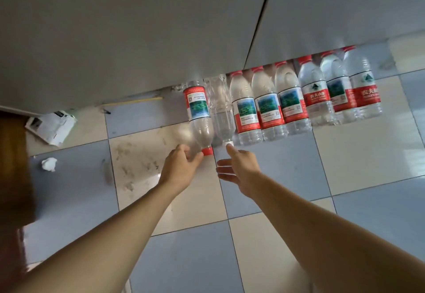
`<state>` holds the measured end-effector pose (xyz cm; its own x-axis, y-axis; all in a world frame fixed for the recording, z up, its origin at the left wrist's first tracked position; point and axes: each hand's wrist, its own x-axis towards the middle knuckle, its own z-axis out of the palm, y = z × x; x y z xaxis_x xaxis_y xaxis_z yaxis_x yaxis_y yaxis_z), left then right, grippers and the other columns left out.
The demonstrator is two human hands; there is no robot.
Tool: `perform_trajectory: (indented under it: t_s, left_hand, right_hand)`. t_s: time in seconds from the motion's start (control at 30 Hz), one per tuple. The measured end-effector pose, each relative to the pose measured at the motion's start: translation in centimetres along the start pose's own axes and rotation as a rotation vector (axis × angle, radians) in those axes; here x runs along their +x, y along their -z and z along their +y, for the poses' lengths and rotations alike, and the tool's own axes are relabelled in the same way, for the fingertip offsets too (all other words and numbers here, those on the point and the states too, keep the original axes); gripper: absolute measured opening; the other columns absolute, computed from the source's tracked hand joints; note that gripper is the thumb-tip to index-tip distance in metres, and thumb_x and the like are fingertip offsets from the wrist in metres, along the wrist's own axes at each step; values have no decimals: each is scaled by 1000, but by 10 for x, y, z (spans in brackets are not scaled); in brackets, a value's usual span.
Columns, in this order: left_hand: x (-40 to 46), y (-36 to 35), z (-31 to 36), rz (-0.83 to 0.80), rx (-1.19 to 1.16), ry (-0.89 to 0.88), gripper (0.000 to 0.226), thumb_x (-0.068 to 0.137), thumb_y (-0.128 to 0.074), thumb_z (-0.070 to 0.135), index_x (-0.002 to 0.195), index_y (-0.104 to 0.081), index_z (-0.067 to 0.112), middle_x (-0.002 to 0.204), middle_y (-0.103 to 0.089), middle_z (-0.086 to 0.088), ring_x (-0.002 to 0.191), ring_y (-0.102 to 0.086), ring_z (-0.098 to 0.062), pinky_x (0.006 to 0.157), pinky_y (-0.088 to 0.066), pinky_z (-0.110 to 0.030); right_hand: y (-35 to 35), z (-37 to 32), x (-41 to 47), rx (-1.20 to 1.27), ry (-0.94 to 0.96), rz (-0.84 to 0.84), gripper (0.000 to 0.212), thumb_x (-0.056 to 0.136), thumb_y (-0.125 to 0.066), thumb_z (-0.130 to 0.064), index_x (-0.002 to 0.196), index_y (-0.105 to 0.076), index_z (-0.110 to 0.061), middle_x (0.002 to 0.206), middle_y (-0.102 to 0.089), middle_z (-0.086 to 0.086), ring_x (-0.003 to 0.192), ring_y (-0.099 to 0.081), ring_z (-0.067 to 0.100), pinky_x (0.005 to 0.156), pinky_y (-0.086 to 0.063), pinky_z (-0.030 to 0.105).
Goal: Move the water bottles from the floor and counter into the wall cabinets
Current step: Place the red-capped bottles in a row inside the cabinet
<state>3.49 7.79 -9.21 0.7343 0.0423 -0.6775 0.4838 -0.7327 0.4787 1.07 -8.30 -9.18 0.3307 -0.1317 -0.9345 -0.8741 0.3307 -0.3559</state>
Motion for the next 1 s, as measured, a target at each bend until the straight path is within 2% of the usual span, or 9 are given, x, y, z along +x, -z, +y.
perform_trajectory:
  t_s: [0.1,0.2,0.3,0.4,0.53,0.67,0.77,0.87,1.0]
  left_hand:
    - [17,-12,-4,-110,-142,68,50,98,-59,45,136,-51,12,127,-59,-3,100,-65,-23,74,-63,-40]
    - [28,-27,-4,-176,-383,131,32,100,-58,40,117,-61,13,117,-65,-5,101,-66,-20,74,-64,-41]
    - [36,-40,-5,-166,-558,172,23,101,-59,32,108,-64,11,108,-71,-8,90,-73,-19,72,-64,-39]
    - [34,-44,-10,-124,-595,218,28,102,-57,32,116,-64,9,111,-70,-10,98,-71,-25,76,-63,-39]
    - [15,-32,-18,-35,-514,252,33,103,-52,37,118,-61,9,100,-62,-3,88,-63,-18,74,-62,-36]
    - [-15,-5,-9,60,-519,183,31,99,-57,40,95,-66,11,86,-65,-1,76,-61,-14,62,-57,-28]
    - [-39,20,10,114,-484,116,34,97,-61,39,84,-70,10,78,-70,0,74,-66,-15,57,-55,-26]
    - [-53,42,27,255,-311,83,36,95,-64,38,80,-69,6,75,-71,-7,72,-66,-27,59,-55,-37]
    - [-61,70,47,466,-41,-143,19,91,-69,30,90,-68,11,77,-61,-1,73,-55,-24,55,-34,-28]
  right_hand:
    - [-9,8,19,92,20,6,24,104,-49,-41,100,-58,-19,96,-73,15,78,-72,26,56,-58,31]
    - [-13,11,35,123,67,-7,29,105,-48,-39,120,-60,-17,98,-74,13,74,-68,23,58,-53,31]
    - [-15,16,45,92,114,-28,31,105,-49,-37,122,-60,-14,89,-70,11,72,-63,24,58,-51,31]
    - [-12,24,43,-1,140,-17,32,105,-47,-36,119,-59,-9,86,-63,10,69,-59,22,58,-50,31]
    - [-4,29,13,-108,170,-37,31,104,-50,-34,104,-61,-5,74,-59,7,56,-59,16,51,-49,27]
    - [6,12,-32,-266,255,1,34,100,-54,-35,89,-62,-4,68,-64,8,55,-68,18,50,-53,27]
    - [7,-14,-65,-445,350,129,34,93,-56,-31,78,-64,-1,66,-71,8,52,-71,16,45,-55,30]
    - [5,-43,-87,-652,487,291,29,84,-57,-29,76,-60,-1,70,-69,15,57,-70,28,52,-58,39]
    - [-2,-68,-103,-856,693,342,21,85,-64,-29,84,-56,-9,76,-62,5,68,-55,25,52,-40,28]
